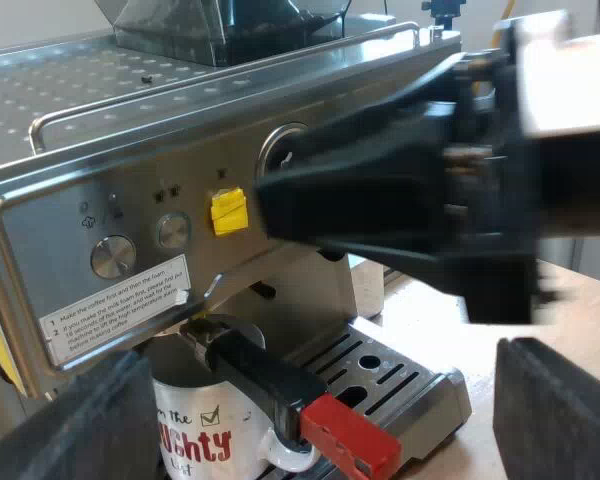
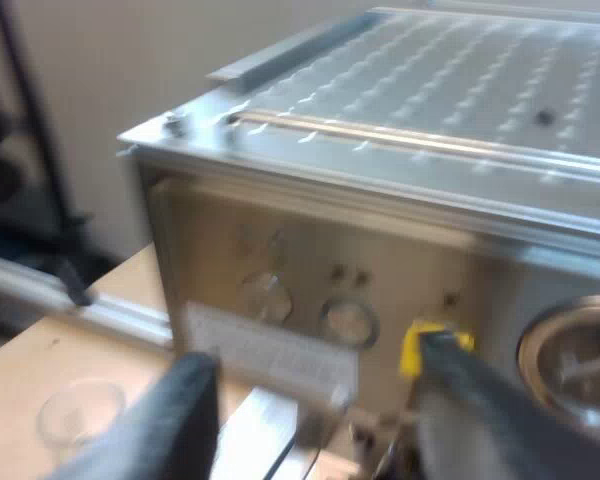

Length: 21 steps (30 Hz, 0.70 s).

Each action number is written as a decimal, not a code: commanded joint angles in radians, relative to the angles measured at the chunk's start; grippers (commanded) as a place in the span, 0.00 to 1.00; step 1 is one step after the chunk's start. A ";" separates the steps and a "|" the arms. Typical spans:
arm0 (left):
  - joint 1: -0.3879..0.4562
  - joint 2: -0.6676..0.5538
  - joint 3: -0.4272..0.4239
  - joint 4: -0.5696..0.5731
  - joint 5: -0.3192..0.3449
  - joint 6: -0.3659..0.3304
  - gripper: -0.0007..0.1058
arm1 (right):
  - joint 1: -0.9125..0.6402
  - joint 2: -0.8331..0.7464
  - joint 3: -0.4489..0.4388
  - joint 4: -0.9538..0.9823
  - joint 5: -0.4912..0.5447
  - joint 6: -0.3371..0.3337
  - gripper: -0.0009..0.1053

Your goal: Place mug into machine

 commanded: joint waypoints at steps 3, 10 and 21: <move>-0.003 -0.006 -0.033 -0.006 0.007 -0.012 0.67 | 0.024 -0.114 -0.012 0.178 -0.010 0.019 0.60; -0.003 0.058 -0.156 -0.033 -0.021 -0.134 0.67 | -0.008 -0.265 -0.012 0.341 -0.065 0.025 0.60; 0.144 0.352 -0.346 -0.028 -0.068 -0.187 0.67 | -0.338 -0.502 -0.012 0.661 -0.261 0.075 0.60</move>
